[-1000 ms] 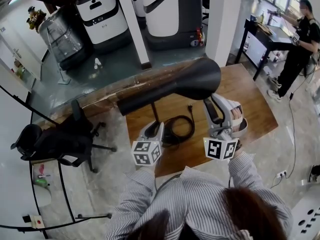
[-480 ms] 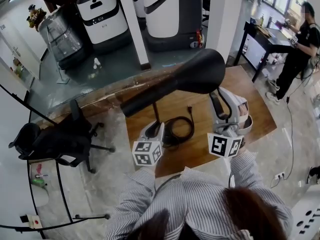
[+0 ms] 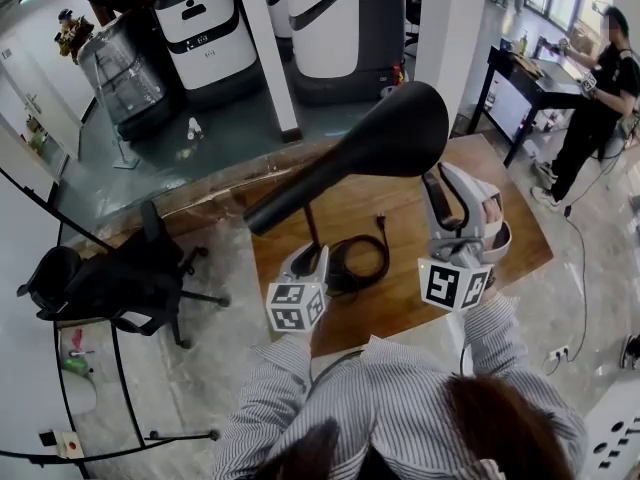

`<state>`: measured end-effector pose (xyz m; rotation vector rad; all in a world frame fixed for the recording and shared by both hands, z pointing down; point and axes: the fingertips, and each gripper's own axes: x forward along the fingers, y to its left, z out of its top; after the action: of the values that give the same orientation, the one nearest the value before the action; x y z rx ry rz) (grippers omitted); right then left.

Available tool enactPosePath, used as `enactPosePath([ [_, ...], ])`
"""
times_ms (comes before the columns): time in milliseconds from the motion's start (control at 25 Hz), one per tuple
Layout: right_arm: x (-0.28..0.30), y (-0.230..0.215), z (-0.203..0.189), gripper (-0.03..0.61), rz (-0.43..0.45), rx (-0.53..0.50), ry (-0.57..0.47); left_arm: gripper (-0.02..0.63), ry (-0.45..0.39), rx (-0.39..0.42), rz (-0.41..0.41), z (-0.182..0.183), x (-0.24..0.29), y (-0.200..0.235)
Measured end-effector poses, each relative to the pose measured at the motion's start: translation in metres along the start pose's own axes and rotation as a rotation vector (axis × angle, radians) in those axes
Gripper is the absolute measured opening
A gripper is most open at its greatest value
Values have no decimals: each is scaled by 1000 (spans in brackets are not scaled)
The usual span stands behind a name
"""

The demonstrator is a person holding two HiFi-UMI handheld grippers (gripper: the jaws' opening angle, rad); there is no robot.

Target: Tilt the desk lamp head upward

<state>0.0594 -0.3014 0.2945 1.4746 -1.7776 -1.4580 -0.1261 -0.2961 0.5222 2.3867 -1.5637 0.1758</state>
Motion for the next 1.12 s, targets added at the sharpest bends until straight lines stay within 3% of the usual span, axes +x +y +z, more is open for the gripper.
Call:
enactPosePath([
  [1120, 12, -45, 22, 124, -86, 22, -58, 55, 0, 27, 5, 0, 2, -2],
])
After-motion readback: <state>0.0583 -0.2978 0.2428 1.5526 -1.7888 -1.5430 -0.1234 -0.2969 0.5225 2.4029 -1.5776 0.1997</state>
